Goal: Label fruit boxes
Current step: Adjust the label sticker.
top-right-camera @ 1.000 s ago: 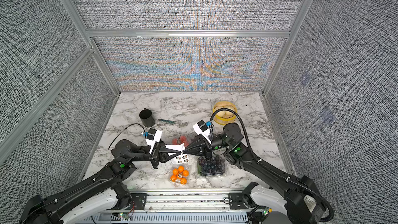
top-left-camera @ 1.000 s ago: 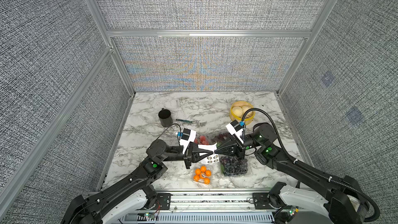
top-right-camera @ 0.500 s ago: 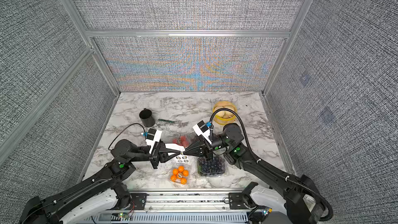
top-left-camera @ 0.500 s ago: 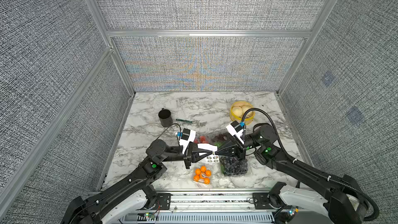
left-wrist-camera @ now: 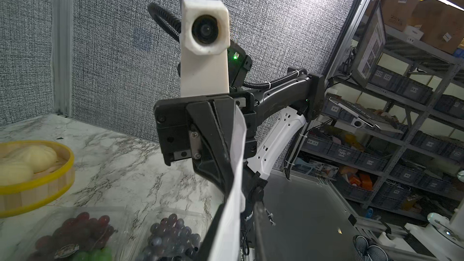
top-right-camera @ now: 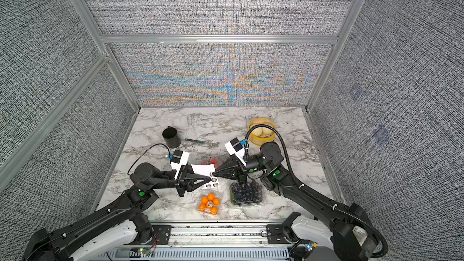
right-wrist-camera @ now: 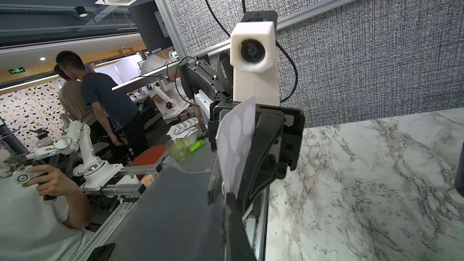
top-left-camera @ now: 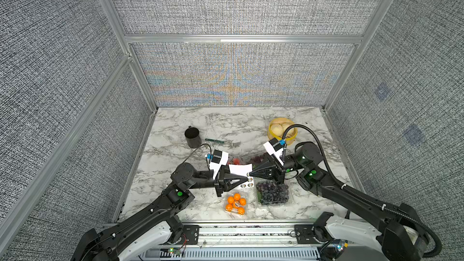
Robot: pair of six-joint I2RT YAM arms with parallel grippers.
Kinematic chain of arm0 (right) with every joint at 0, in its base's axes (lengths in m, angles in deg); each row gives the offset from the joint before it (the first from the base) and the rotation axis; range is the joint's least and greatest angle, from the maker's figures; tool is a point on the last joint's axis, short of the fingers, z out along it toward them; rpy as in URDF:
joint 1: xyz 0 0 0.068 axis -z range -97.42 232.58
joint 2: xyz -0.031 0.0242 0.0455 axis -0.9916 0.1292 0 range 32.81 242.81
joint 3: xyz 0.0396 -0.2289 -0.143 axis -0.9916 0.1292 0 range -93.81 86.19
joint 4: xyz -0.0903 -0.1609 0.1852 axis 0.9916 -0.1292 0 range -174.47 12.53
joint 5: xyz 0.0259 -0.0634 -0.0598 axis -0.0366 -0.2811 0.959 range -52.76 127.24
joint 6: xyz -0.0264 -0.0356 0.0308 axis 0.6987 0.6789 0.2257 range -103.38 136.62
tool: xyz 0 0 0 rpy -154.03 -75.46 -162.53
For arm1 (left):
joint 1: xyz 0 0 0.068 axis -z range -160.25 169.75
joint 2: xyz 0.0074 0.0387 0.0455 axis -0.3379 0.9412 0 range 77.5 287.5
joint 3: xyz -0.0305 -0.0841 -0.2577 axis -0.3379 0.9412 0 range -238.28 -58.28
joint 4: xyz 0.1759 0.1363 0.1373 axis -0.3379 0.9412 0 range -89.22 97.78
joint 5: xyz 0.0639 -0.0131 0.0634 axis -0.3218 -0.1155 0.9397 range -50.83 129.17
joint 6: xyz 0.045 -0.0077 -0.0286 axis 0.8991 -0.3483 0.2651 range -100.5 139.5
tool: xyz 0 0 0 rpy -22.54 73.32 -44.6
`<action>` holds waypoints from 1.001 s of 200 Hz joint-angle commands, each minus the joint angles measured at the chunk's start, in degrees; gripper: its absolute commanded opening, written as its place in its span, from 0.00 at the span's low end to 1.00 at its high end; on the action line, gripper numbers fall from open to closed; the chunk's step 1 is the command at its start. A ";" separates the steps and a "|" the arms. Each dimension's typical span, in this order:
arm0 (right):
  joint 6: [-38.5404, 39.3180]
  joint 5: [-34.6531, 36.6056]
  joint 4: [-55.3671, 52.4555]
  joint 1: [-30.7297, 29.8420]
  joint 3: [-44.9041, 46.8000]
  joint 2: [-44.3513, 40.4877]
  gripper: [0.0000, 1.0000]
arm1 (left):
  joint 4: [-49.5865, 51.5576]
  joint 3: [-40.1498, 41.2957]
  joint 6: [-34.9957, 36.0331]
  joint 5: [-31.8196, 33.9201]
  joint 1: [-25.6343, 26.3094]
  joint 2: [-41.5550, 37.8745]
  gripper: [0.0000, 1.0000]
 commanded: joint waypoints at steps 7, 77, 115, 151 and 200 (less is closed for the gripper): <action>0.27 0.04 0.59 0.00 0.11 -0.39 0.00 | 0.14 -0.77 0.74 -0.32 0.04 0.18 0.21; 0.53 -0.65 -0.32 0.44 0.87 -2.36 0.00 | 8.15 0.35 4.84 4.20 0.01 -6.95 0.42; -0.05 -1.27 0.79 0.05 1.01 -2.08 0.00 | 9.37 -1.35 5.19 4.73 0.00 -5.55 0.33; 0.11 -1.35 0.52 -0.15 1.19 -2.45 0.00 | 8.98 -2.16 5.13 4.62 0.07 -4.24 0.31; 0.98 -0.52 -0.46 -0.22 0.86 -2.20 0.00 | 9.14 -2.85 5.17 4.31 0.02 -3.19 0.30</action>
